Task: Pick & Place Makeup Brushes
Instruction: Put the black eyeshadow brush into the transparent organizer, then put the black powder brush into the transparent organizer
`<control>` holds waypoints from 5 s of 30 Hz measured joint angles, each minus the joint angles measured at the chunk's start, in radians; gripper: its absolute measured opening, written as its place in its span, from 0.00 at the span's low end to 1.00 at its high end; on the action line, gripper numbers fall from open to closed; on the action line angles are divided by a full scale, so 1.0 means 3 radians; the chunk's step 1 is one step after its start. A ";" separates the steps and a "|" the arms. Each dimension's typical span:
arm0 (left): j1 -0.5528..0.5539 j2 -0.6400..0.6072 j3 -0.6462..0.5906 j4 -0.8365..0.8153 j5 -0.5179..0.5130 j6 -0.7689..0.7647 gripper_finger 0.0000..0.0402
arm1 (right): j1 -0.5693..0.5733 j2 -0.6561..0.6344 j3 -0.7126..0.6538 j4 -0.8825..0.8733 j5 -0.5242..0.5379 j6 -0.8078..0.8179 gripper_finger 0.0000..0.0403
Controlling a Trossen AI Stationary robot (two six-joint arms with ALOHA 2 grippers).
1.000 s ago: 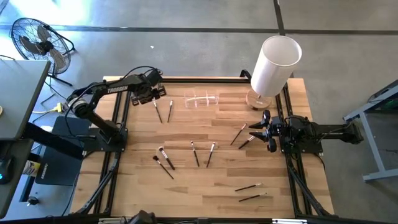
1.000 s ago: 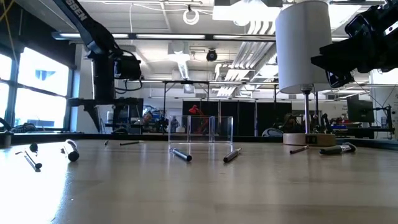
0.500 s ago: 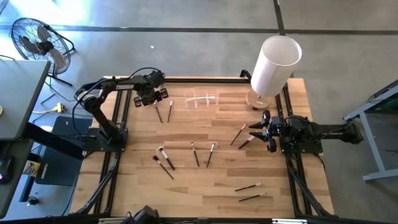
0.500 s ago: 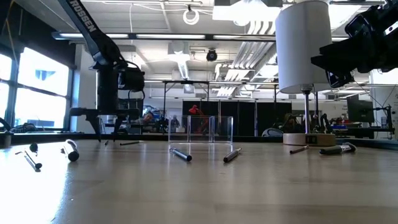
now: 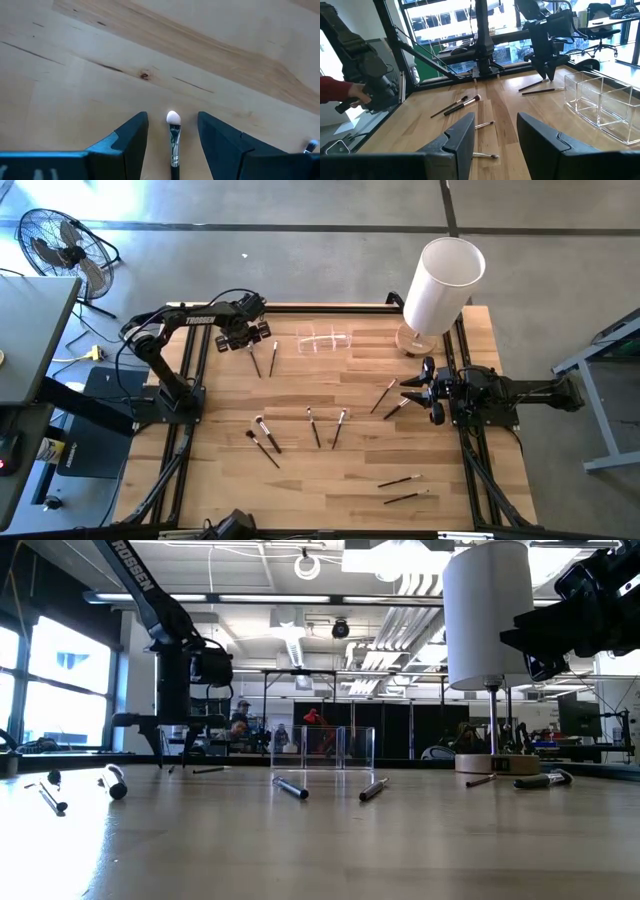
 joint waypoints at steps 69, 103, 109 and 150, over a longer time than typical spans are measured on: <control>-0.1504 -0.1233 -0.0004 0.2161 -0.0836 0.1648 0.00 | 0.0000 -0.0001 0.0000 0.0000 -0.0002 0.0000 0.35; -0.1372 -0.0468 -0.0003 0.3099 -0.0556 0.2617 0.12 | 0.0000 -0.0001 0.0000 0.0000 0.0000 0.0000 0.35; -0.1372 -0.0482 0.0078 0.2996 -0.0476 0.2630 0.30 | 0.0000 -0.0001 0.0000 0.0000 0.0000 0.0000 0.35; -0.3950 -0.1351 0.0593 -0.0624 -0.1075 0.1067 0.00 | 0.0000 0.0000 -0.0001 0.0191 0.0017 0.0116 0.35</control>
